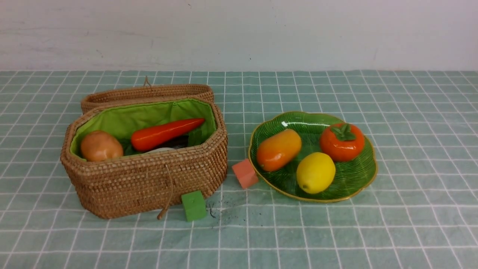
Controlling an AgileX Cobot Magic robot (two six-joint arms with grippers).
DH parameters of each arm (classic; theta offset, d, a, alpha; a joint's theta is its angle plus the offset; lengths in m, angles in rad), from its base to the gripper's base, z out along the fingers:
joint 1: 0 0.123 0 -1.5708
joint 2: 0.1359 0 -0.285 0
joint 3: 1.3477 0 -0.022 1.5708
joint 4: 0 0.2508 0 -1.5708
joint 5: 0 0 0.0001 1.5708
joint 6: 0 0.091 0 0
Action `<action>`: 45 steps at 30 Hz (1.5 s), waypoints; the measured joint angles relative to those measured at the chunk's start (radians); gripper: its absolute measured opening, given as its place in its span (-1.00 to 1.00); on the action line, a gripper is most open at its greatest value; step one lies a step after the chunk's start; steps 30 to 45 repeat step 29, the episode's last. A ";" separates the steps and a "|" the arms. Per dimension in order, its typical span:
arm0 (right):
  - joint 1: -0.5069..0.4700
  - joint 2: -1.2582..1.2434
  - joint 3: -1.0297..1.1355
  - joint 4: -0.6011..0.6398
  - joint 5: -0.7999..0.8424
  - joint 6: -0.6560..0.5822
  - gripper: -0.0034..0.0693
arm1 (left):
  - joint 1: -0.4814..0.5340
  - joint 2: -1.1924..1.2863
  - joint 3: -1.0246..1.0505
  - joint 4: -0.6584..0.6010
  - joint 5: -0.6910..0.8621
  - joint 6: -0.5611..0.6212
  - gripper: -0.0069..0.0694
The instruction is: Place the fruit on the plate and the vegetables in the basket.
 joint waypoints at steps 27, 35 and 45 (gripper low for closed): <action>0.000 0.000 0.000 0.000 0.000 0.000 -0.76 | 0.000 0.000 0.000 0.000 0.000 0.000 -0.19; 0.000 0.000 0.000 0.000 0.000 0.000 -0.76 | 0.000 0.000 0.000 0.000 0.000 0.000 -0.19; 0.000 0.000 0.000 0.000 0.000 0.000 -0.76 | 0.000 0.000 0.000 0.000 0.000 0.000 -0.19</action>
